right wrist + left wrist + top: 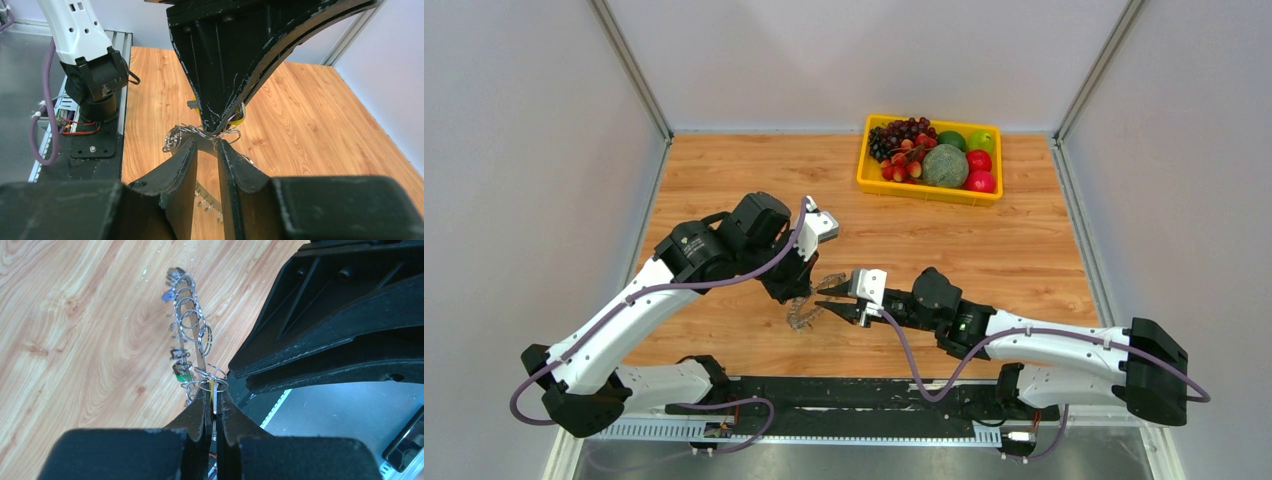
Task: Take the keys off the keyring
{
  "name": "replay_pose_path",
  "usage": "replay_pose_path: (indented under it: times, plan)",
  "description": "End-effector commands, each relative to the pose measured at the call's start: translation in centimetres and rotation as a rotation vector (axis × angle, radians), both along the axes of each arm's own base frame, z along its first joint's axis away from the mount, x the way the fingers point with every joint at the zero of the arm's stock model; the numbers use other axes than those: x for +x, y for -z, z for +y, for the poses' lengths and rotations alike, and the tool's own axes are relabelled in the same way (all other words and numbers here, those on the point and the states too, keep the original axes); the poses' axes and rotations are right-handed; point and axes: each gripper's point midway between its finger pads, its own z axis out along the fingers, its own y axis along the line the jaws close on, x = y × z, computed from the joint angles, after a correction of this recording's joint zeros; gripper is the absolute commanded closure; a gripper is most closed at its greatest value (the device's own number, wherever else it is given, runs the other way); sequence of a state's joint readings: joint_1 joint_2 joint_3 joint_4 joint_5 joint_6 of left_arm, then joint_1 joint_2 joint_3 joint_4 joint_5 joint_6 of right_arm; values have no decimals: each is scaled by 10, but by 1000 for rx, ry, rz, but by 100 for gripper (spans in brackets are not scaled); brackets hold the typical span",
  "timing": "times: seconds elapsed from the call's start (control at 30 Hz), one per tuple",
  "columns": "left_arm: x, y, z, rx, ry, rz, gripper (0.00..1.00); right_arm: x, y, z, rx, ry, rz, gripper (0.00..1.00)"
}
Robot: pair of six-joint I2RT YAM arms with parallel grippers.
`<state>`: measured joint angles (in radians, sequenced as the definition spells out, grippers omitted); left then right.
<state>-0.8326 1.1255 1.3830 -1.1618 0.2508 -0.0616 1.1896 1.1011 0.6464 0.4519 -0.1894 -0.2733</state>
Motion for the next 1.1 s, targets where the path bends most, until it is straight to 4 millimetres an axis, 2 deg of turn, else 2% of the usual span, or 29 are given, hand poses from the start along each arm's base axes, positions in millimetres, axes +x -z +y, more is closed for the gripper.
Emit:
replay_pose_path:
  times: [0.0, 0.6, 0.77, 0.83, 1.07]
  plan:
    - [4, -30, -7, -93, 20, -84, 100, -1, -25, 8, 64, -29, 1, 73]
    - [-2, -29, -9, -106, 37, -59, 100, 13, -27, 18, 79, -9, -7, 74]
    - [-3, -29, -9, -107, 46, -56, 100, 13, -29, 23, 79, -21, -15, 88]
    - [-4, -28, -10, -112, 52, -52, 100, 12, -27, 24, 73, -33, -15, 99]
    - [-5, -28, -11, -130, 37, -49, 100, 0, -15, 19, 31, -90, -68, 100]
